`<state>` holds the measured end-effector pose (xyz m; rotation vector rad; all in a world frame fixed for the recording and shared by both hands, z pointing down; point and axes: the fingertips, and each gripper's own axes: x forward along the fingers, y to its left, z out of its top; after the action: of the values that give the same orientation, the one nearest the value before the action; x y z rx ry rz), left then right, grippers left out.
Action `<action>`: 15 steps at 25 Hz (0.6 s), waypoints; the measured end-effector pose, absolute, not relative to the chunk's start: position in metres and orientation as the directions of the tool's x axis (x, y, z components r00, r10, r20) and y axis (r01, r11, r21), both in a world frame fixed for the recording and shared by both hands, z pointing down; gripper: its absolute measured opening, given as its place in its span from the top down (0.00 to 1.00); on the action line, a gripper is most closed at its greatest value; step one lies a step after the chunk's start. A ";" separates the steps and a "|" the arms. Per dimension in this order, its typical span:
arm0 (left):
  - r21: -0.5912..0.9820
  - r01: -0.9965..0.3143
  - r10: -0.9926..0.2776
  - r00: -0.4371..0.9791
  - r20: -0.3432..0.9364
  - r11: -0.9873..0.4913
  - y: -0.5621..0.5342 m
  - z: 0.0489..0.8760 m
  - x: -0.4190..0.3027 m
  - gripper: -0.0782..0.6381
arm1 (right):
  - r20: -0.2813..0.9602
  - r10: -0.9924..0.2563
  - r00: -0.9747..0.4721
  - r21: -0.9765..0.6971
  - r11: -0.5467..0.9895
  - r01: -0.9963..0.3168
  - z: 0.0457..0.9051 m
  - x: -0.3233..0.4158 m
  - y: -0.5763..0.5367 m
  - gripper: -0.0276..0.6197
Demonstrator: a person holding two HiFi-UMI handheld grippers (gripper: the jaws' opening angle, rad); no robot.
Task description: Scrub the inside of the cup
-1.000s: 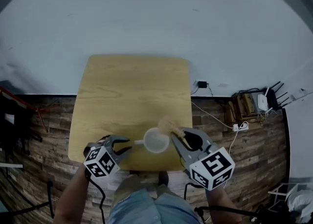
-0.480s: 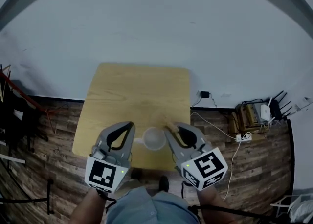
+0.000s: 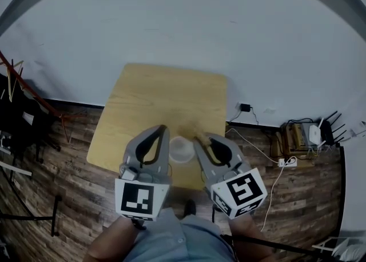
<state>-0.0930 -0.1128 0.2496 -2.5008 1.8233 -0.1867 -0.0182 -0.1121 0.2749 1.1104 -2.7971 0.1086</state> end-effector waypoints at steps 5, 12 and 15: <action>-0.082 -0.951 -0.953 0.292 0.075 -0.298 -0.110 0.251 -0.086 0.86 | 0.145 -0.686 -0.713 -0.017 0.719 -0.695 0.275 -0.011 -0.113 0.87; -0.092 -0.949 -0.952 0.295 0.078 -0.301 -0.115 0.252 -0.082 0.86 | 0.138 -0.700 -0.701 -0.014 0.706 -0.708 0.276 -0.006 -0.120 0.87; -0.095 -0.947 -0.951 0.299 0.080 -0.306 -0.119 0.252 -0.082 0.86 | 0.139 -0.702 -0.698 -0.014 0.704 -0.711 0.277 -0.007 -0.125 0.87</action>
<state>-0.0824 -0.1190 0.2523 -2.5081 1.8327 -0.1888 -0.0068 -0.1245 0.2769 1.1599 -2.7846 0.1006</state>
